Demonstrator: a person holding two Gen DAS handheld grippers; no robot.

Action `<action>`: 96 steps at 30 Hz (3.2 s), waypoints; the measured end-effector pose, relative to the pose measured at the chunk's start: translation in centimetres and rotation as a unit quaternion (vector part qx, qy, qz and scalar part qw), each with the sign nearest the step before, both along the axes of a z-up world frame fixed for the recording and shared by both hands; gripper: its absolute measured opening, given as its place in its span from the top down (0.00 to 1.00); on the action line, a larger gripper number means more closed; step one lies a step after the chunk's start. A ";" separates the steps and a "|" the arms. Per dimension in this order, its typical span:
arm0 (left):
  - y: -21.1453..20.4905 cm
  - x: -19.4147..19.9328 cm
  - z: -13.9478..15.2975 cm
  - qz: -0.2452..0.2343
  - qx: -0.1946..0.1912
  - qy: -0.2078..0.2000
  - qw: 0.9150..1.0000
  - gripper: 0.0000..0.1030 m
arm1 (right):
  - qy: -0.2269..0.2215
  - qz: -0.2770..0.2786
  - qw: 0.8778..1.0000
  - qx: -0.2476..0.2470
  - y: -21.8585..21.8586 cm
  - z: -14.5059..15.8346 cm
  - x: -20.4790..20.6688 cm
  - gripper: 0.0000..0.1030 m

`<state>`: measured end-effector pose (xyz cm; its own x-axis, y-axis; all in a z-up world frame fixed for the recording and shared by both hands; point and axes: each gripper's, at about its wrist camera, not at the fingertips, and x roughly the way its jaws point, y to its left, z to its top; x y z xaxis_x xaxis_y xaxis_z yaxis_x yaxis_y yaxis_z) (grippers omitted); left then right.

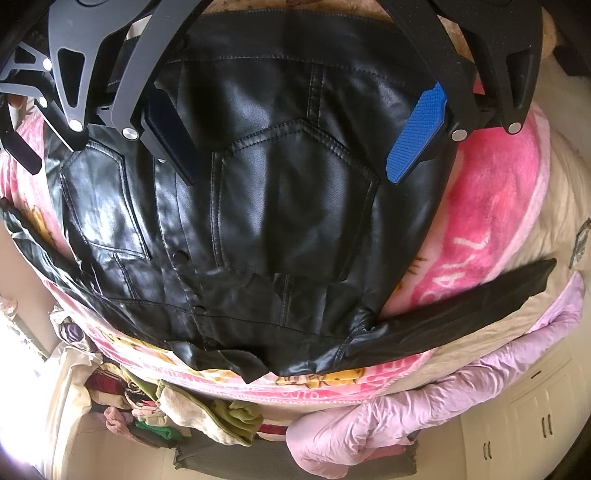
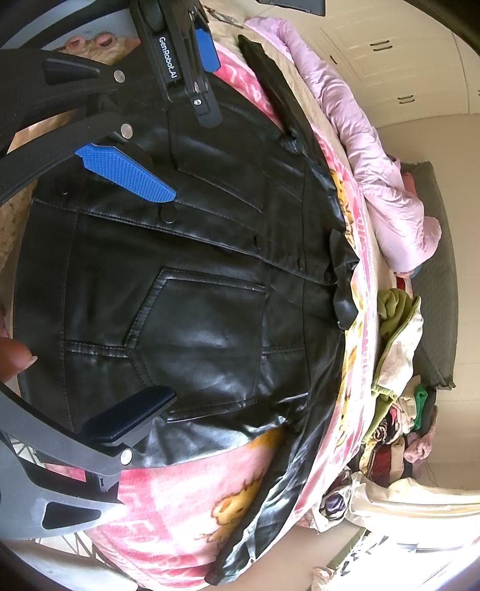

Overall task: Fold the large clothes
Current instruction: 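Move the right tool to the jacket sleeve cuff and grasp it, then lift the sleeve with the right tool and fold it across the jacket back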

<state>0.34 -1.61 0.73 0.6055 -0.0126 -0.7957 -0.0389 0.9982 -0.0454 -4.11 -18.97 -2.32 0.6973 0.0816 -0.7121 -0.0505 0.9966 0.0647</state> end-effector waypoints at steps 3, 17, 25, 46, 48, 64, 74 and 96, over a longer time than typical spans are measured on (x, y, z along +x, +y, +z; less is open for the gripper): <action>0.1 0.3 0.1 -0.001 -0.002 -0.001 1.000 0.09 | 0.001 0.001 1.000 0.003 0.0 0.1 0.2 0.04; 1.2 5.1 1.4 0.005 0.003 0.002 1.000 0.09 | 0.002 0.027 0.999 0.029 0.7 1.8 4.3 0.04; 1.1 9.0 3.4 0.015 -0.004 -0.012 1.000 0.09 | -0.002 0.028 0.997 0.065 -0.1 3.5 8.6 0.04; -2.0 19.0 1.9 -0.003 -0.030 -0.012 0.999 0.09 | -0.031 -0.093 0.992 0.084 -9.3 4.6 17.9 0.04; -2.5 19.7 1.3 -0.011 -0.043 -0.013 0.999 0.09 | -0.031 -0.119 0.989 0.081 -11.3 4.1 18.4 0.04; -6.8 22.4 -3.1 -0.069 -0.057 0.016 0.996 0.09 | -0.024 -0.345 0.933 0.099 -26.9 -0.1 16.9 0.04; -7.0 23.7 -5.6 -0.058 -0.050 0.039 0.996 0.09 | -0.014 -0.528 0.836 0.151 -35.5 -4.1 12.1 0.04; -3.3 24.8 -3.0 -0.033 -0.063 0.020 0.997 0.09 | -0.151 -0.518 0.768 0.346 -43.6 -6.0 10.1 0.87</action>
